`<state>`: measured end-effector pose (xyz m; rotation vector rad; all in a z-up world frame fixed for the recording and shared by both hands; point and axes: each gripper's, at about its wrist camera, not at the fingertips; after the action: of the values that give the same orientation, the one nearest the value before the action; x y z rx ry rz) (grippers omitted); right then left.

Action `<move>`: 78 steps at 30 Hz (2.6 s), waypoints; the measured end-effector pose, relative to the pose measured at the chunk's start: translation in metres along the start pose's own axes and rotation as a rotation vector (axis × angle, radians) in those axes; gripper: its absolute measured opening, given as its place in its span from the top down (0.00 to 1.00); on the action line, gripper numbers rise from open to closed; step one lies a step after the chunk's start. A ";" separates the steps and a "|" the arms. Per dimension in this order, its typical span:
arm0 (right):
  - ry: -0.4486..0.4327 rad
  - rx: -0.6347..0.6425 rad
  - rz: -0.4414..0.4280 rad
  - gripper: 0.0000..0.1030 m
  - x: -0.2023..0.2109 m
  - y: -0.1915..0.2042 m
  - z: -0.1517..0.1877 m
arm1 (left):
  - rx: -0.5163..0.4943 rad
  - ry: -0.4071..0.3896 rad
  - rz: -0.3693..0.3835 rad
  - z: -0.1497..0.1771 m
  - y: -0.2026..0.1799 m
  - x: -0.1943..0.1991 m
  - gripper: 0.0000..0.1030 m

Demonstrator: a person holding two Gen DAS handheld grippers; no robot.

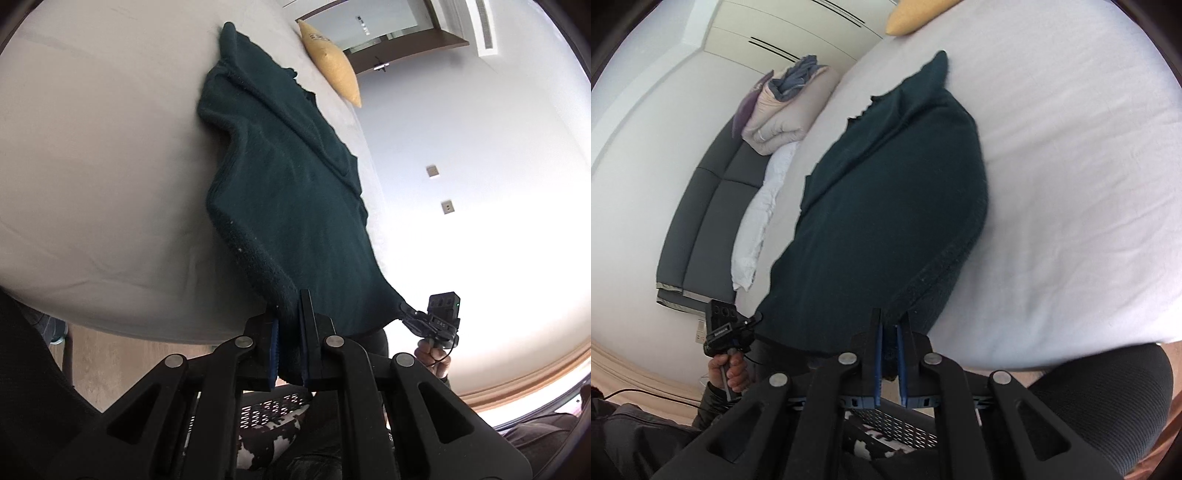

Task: Fold small clothes
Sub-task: 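Lift the hem with both grippers and fold it toward the collar, then lower the folded hem onto the sweater and open both grippers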

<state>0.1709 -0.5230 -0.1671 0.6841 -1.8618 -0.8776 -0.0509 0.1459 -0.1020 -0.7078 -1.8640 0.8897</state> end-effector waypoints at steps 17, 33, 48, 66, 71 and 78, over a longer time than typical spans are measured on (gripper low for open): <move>-0.143 -0.105 -0.188 0.92 -0.051 0.022 -0.125 | -0.005 -0.189 0.088 -0.116 -0.021 0.019 0.93; -0.245 -0.165 -0.190 0.92 -0.102 0.008 -0.271 | 0.072 -0.246 0.036 -0.290 -0.003 -0.050 0.93; -0.284 -0.316 -0.127 0.92 -0.142 -0.048 -0.329 | 0.252 -0.254 0.012 -0.380 0.065 -0.114 0.93; -0.240 -0.369 -0.057 0.82 -0.171 -0.081 -0.353 | 0.449 -0.201 -0.023 -0.409 0.141 -0.181 0.84; -0.337 -0.333 -0.031 0.53 -0.150 -0.072 -0.350 | 0.440 -0.346 -0.036 -0.420 0.141 -0.141 0.17; -0.375 -0.212 0.026 0.44 -0.123 -0.038 -0.340 | 0.281 -0.307 -0.157 -0.421 0.105 -0.133 0.17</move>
<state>0.5331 -0.5477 -0.1557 0.3801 -2.0584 -1.2307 0.3955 0.2231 -0.1208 -0.2581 -1.9739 1.1781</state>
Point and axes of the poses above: each gripper's, at about its wrist camera, not at the fingertips, and x roughly against the way its jaws point, y to its left, z to its underside, and after that the axes turned 5 degrees about -x, right-handed
